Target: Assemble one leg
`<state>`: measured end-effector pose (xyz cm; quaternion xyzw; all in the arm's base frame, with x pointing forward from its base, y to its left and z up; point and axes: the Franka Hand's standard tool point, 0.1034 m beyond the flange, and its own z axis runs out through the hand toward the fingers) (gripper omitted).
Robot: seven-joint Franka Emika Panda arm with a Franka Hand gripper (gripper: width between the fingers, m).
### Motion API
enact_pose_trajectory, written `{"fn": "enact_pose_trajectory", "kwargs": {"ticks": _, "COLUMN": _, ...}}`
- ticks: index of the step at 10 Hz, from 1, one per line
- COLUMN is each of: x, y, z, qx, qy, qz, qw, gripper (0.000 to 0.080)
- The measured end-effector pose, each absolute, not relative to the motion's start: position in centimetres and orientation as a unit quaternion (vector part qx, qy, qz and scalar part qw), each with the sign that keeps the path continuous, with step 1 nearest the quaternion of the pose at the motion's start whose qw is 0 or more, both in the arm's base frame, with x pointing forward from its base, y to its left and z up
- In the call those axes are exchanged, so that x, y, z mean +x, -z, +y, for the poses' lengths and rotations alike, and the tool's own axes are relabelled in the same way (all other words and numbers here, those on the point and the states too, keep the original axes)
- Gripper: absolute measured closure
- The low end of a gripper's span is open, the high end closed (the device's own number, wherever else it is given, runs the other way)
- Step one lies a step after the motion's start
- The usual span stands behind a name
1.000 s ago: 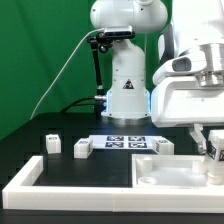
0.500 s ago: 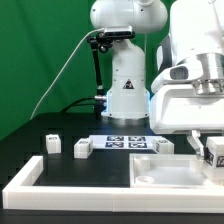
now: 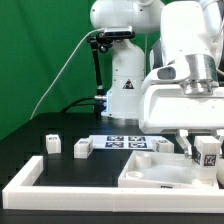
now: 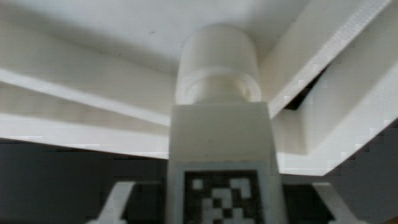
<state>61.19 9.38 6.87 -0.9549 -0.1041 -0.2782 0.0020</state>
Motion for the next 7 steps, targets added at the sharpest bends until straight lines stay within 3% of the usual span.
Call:
{"fn": "enact_pose_trajectory", "kwargs": {"ticks": 1, "x": 61.20, "y": -6.87, "z": 9.37, "qx": -0.955, "qy": 0.278, "qz": -0.104, "qw": 0.002, "gripper": 0.0498}}
{"fn": "enact_pose_trajectory", "kwargs": {"ticks": 3, "x": 61.20, "y": -6.87, "z": 9.36, "qx": -0.955, "qy": 0.278, "qz": -0.104, "qw": 0.002, "gripper": 0.0190}}
{"fn": "enact_pose_trajectory", "kwargs": {"ticks": 7, "x": 61.25, "y": -6.89, "z": 9.24, "qx": -0.956, "qy": 0.272, "qz": -0.106, "qw": 0.001, "gripper": 0.0152}}
